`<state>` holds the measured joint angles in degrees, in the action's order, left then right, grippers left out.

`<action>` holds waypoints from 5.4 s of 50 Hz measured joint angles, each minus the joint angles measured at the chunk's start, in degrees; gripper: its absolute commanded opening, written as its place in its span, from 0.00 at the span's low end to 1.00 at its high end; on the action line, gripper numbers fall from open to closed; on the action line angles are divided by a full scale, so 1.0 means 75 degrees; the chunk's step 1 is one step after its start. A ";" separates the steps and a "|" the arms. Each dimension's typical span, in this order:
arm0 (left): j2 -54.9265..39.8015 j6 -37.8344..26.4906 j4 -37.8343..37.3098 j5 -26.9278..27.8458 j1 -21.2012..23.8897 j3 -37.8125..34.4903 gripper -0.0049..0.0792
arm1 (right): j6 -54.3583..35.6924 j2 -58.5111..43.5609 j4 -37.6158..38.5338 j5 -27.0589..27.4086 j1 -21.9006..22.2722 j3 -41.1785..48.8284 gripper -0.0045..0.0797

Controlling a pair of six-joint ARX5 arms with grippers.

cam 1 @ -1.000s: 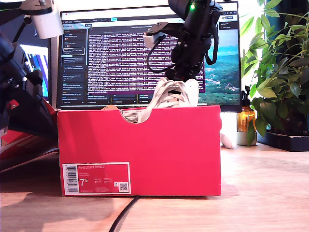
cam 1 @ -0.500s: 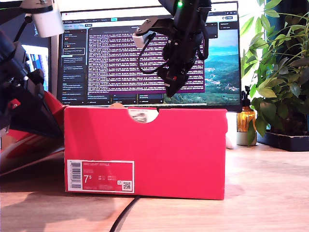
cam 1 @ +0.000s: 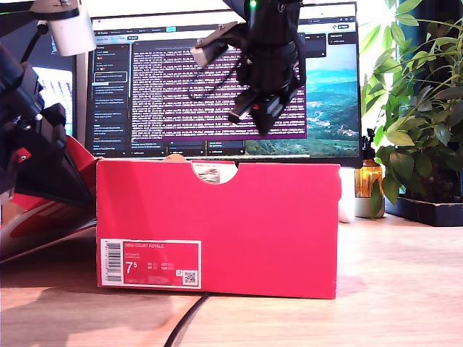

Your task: Pack the white shoes by picking the first shoe and placing it inside the red shoebox, left side, then picking and rotating the second shoe and placing it in the shoebox

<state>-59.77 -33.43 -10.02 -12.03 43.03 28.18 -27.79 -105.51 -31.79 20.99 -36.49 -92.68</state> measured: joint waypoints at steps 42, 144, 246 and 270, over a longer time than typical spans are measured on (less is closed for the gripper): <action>0.0428 0.0962 -0.1585 -0.0003 0.0577 0.0003 0.04 | 0.2040 0.1090 -0.3089 -0.1775 0.1271 0.0000 0.04; 0.1757 0.3212 0.1708 0.5062 -0.5356 -0.0592 0.04 | 0.3322 0.5718 0.5353 -0.2707 0.4555 0.9034 0.04; 0.7997 0.5654 -0.0073 0.3069 -0.5365 -0.3701 0.04 | 0.4307 1.3289 0.2879 -0.2780 0.4296 1.2187 0.04; 0.7997 0.5785 -0.0070 0.3066 -0.5365 -0.3701 0.04 | 0.4304 1.3289 0.2882 -0.2725 0.4293 1.2187 0.04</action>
<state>0.21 9.96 -10.55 10.96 2.79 0.43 4.49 -5.85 -10.17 0.56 -4.29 -1.28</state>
